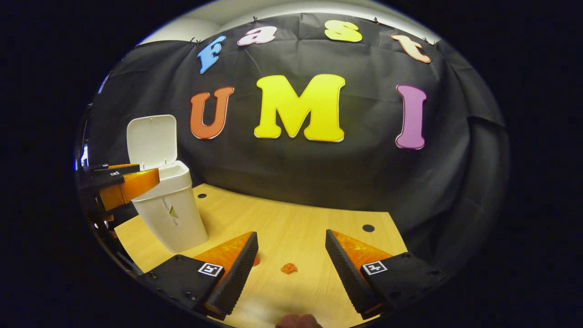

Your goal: Press the lid of the desktop garbage bin to open it, pick up the crumpled paper on the desktop and throw it into the bin, then pick up the pop can on the desktop and drop it into the bin, and finally close the garbage bin lid.

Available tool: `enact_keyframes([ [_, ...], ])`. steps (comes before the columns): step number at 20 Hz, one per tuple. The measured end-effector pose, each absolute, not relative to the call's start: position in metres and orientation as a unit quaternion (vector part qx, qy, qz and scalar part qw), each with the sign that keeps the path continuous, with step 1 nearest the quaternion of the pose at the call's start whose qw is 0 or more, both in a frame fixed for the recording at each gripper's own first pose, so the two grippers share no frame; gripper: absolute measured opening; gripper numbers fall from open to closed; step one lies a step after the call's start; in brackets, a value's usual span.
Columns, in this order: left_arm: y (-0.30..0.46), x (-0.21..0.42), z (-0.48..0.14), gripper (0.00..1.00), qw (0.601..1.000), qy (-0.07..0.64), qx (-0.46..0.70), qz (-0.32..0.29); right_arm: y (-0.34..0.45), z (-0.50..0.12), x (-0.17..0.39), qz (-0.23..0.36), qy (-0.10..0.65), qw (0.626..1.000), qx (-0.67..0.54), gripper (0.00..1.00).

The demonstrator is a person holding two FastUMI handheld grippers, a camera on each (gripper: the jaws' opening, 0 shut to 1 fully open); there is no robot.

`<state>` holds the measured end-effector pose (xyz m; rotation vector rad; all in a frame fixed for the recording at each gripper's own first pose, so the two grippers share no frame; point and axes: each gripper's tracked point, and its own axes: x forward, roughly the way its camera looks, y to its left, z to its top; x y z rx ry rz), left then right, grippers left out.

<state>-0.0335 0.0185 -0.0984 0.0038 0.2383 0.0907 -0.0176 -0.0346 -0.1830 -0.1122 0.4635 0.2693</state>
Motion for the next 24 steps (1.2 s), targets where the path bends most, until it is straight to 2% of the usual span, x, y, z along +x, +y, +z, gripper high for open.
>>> enact_keyframes([
  [8, 0.027, -0.073, -0.128, 0.98, 0.982, 0.179, 0.003, 0.059, -0.037, -0.285, -0.002, 0.135, 0.321, 0.935, -0.062, 0.95],
  [16, 0.041, -0.09, -0.12, 0.98, 0.979, 0.18, 0.019, 0.089, -0.04, -0.39, 0.032, 0.14, 0.416, 0.895, -0.08, 0.96],
  [24, 0.066, -0.105, -0.131, 0.98, 0.971, 0.204, 0.005, 0.128, -0.032, -0.445, 0.06, 0.148, 0.452, 0.874, -0.103, 0.96],
])
